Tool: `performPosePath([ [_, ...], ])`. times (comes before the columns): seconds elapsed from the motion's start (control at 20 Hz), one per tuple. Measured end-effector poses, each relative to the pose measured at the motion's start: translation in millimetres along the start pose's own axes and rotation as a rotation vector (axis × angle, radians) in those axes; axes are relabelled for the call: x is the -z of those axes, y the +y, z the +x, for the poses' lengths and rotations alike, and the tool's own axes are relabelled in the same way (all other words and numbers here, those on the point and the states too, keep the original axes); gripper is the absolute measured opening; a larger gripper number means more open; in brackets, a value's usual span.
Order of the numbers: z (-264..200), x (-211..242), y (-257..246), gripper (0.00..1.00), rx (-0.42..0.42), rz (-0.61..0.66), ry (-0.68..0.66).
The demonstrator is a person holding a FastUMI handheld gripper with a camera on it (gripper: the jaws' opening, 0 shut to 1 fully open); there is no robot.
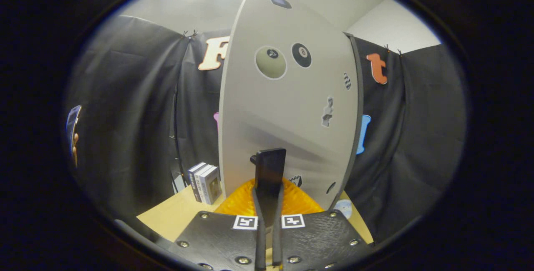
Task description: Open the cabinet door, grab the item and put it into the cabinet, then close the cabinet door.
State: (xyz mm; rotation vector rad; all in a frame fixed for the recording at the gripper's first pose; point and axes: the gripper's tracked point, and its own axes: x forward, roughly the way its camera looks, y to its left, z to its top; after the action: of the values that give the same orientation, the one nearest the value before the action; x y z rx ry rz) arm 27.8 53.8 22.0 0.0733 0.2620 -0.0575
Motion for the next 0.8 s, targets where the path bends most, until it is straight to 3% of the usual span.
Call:
performPosePath([
  [0.35, -12.4, 3.6, -21.4, 0.06, 0.083, 0.009, 0.009],
  [0.8, -27.7, 10.5, -58.1, 0.05, 0.258, 0.051, 0.023],
])
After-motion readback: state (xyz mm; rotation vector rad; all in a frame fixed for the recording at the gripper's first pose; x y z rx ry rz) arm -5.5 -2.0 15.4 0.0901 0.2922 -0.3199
